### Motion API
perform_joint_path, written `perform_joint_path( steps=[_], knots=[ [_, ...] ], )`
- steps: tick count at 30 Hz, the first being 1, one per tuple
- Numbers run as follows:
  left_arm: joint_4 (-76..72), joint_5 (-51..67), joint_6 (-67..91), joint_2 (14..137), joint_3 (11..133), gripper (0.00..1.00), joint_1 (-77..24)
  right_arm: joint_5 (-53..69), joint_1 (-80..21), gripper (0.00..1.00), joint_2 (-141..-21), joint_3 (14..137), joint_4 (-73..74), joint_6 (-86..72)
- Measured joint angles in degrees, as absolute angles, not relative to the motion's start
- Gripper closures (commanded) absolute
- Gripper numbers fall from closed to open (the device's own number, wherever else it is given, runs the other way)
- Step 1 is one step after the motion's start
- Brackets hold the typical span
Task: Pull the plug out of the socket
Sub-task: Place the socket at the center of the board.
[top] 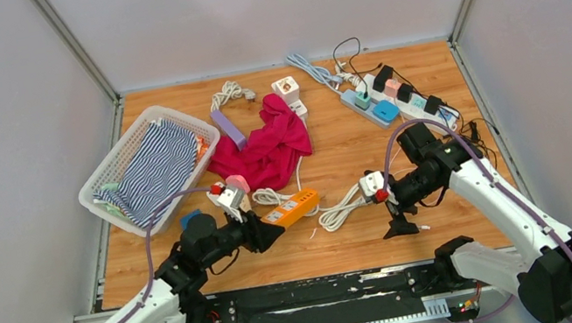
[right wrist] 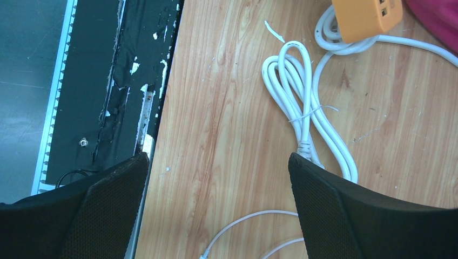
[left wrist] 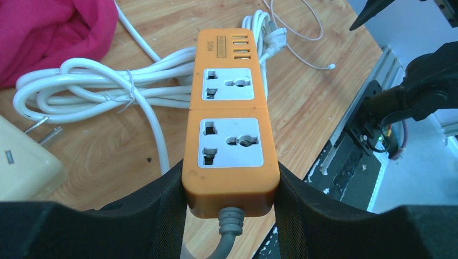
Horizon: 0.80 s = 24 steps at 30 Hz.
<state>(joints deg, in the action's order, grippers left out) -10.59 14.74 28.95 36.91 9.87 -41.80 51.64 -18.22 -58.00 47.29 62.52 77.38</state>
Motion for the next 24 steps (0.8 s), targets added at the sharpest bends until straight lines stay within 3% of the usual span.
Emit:
perform_joint_path(
  steps=[14,24],
  knots=[
    [-7.94,10.85,37.08,30.37,7.03,1.00,-41.85,51.64,-17.58,0.00,-57.98,47.29,62.52,77.38],
    [5.74,-3.16,38.02,28.51,11.44,1.00,-42.54,51.64,-17.56,0.00,-57.98,47.29,62.50,77.38]
  ],
)
